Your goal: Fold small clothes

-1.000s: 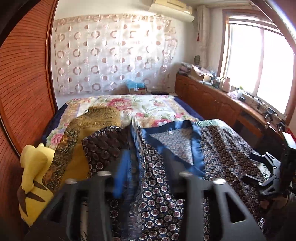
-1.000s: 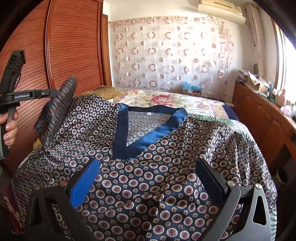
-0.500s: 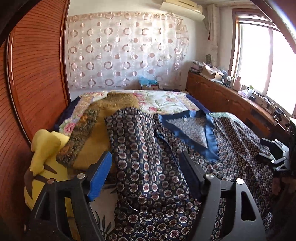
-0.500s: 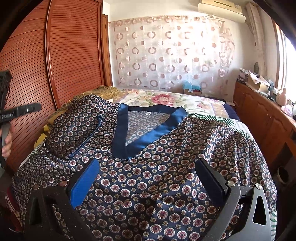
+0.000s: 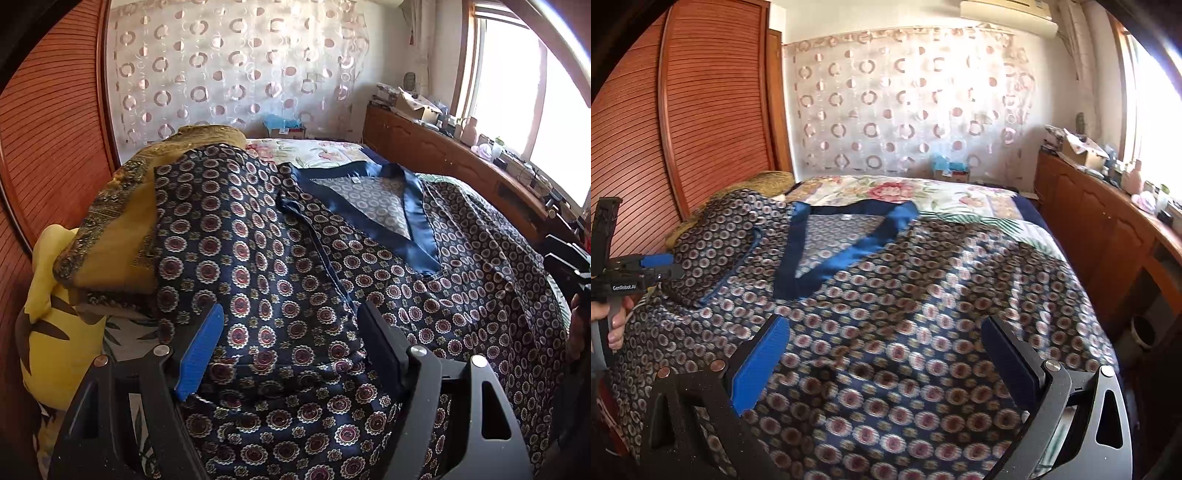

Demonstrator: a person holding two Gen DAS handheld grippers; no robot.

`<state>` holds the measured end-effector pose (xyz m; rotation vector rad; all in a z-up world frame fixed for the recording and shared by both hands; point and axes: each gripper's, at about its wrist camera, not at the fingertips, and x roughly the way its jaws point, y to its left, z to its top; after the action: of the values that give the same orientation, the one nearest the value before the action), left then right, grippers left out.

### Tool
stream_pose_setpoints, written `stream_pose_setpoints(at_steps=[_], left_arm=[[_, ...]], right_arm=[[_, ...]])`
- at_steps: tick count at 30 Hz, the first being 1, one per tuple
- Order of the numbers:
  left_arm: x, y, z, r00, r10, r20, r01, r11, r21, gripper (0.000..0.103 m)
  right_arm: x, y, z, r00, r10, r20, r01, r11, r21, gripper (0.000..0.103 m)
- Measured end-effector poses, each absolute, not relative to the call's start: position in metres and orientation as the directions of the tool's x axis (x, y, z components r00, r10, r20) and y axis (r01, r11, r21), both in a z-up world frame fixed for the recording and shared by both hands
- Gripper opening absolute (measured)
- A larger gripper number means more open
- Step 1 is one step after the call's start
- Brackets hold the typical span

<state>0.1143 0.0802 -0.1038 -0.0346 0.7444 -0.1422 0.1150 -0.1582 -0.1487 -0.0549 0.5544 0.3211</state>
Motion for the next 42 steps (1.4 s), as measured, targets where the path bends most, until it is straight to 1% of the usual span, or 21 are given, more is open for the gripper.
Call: stream_pose_setpoints(at_steps=[5, 8, 15, 18, 20, 21, 23, 25, 28, 29, 30, 32, 38, 42], left_arm=[[0.12, 0.073, -0.11, 0.712, -0.141, -0.688, 0.132, 0.989, -0.066, 0.076], [0.125, 0.07, -0.115, 0.702, -0.128, -0.701, 0.129, 0.99, -0.052, 0.076], [0.134, 0.067, -0.128, 0.664, -0.111, -0.74, 0.134, 0.991, -0.028, 0.076], [0.137, 0.065, -0.134, 0.646, -0.099, -0.757, 0.132, 0.991, -0.018, 0.076], [0.138, 0.065, -0.134, 0.644, -0.102, -0.758, 0.132, 0.991, -0.022, 0.076], [0.138, 0.065, -0.135, 0.64, -0.106, -0.761, 0.133, 0.991, -0.026, 0.076], [0.141, 0.066, -0.138, 0.623, -0.122, -0.772, 0.14, 0.989, -0.043, 0.079], [0.142, 0.064, -0.139, 0.619, -0.126, -0.775, 0.15, 0.988, -0.04, 0.082], [0.143, 0.058, -0.141, 0.609, -0.123, -0.783, 0.175, 0.984, -0.019, 0.09], [0.144, 0.055, -0.142, 0.603, -0.123, -0.788, 0.185, 0.983, -0.012, 0.097], [0.145, 0.053, -0.143, 0.597, -0.126, -0.792, 0.194, 0.981, -0.009, 0.1], [0.146, 0.051, -0.144, 0.593, -0.129, -0.795, 0.2, 0.98, -0.01, 0.102], [0.146, 0.052, -0.144, 0.592, -0.131, -0.795, 0.201, 0.98, -0.012, 0.102], [0.146, 0.052, -0.144, 0.592, -0.131, -0.795, 0.201, 0.98, -0.012, 0.102]], right_arm=[[0.114, -0.183, -0.149, 0.811, 0.241, -0.534, -0.27, 0.962, 0.025, 0.103], [0.114, -0.2, -0.148, 0.82, 0.191, -0.54, -0.218, 0.976, 0.015, 0.103], [0.11, -0.244, -0.14, 0.829, 0.113, -0.548, -0.131, 0.991, 0.007, 0.098], [0.107, -0.256, -0.137, 0.83, 0.08, -0.552, -0.095, 0.995, 0.002, 0.092], [0.106, -0.264, -0.138, 0.826, 0.039, -0.562, -0.059, 0.998, -0.017, 0.082], [0.107, -0.269, -0.139, 0.822, 0.03, -0.569, -0.049, 0.999, -0.018, 0.08], [0.108, -0.276, -0.14, 0.813, 0.018, -0.582, -0.026, 1.0, -0.006, 0.071], [0.107, -0.283, -0.141, 0.802, 0.012, -0.597, -0.014, 1.0, 0.001, 0.067], [0.104, -0.291, -0.144, 0.789, 0.011, -0.614, -0.004, 1.0, 0.013, 0.067], [0.103, -0.294, -0.146, 0.784, 0.019, -0.621, -0.006, 1.0, 0.023, 0.067], [0.102, -0.298, -0.146, 0.78, 0.023, -0.626, -0.005, 1.0, 0.029, 0.067], [0.101, -0.303, -0.147, 0.768, 0.028, -0.64, -0.004, 0.999, 0.039, 0.067], [0.1, -0.31, -0.146, 0.729, 0.062, -0.682, -0.011, 0.997, 0.079, 0.065], [0.118, -0.318, -0.148, 0.7, 0.099, -0.707, -0.006, 0.991, 0.133, 0.064]])
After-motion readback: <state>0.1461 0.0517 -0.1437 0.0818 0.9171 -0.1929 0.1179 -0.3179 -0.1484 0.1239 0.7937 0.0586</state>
